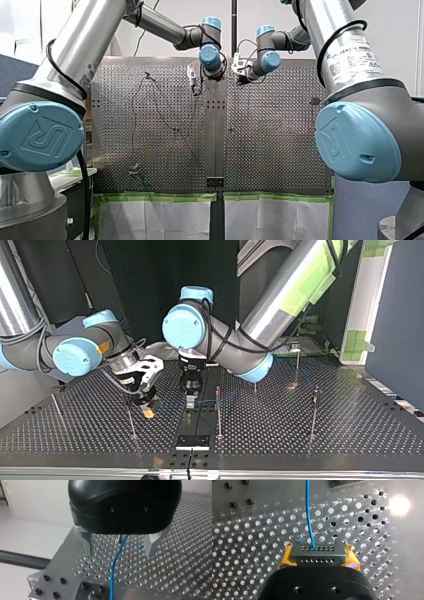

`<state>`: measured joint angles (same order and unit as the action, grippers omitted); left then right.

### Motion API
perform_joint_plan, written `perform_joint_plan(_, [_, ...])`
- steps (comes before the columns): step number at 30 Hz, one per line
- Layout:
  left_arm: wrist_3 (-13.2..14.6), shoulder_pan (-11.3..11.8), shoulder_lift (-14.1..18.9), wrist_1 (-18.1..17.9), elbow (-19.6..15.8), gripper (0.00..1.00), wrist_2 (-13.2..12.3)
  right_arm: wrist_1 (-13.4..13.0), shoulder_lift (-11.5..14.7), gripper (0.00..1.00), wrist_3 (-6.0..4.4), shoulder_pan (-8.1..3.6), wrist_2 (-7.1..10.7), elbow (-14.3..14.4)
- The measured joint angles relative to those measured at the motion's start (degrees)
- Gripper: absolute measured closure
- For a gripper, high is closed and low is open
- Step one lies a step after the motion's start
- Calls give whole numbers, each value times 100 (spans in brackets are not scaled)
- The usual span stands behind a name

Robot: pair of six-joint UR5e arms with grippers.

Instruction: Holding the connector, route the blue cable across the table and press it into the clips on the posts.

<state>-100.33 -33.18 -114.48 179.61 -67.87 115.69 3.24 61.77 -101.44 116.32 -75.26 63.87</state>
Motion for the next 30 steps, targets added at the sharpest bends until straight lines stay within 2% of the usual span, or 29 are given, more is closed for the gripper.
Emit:
perform_joint_plan(4, [-30,55,-108,-16,181,0,-26,1,0,100,0,0,1,0])
perform_joint_plan(11, [-39,141,-381,175,493,0,-114,7,2,100,0,5,2,1])
perform_joint_plan(22, [-95,264,-847,125,858,0,-192,1,-1,100,0,2,1,0])
perform_joint_plan(23, [-116,268,-875,125,865,14,-165,1,-1,100,0,2,1,0])
perform_joint_plan(24, [-132,270,-890,124,868,14,-143,0,-1,100,0,1,2,0])
perform_joint_plan(25, [-145,272,-901,122,870,33,-121,1,-1,100,0,1,2,0])
perform_joint_plan(26, [-158,271,-909,118,872,47,-94,1,-1,100,-1,1,1,0])
perform_joint_plan(27, [-165,269,-913,116,872,47,-76,0,-1,100,0,0,2,0])
perform_joint_plan(28, [-170,266,-916,111,872,61,-58,1,-1,100,0,1,1,0])
perform_joint_plan(29, [-174,262,-918,104,872,81,-38,1,-1,100,0,0,1,0])
perform_joint_plan(30, [-176,259,-917,99,872,81,-27,1,-1,100,0,1,1,0])
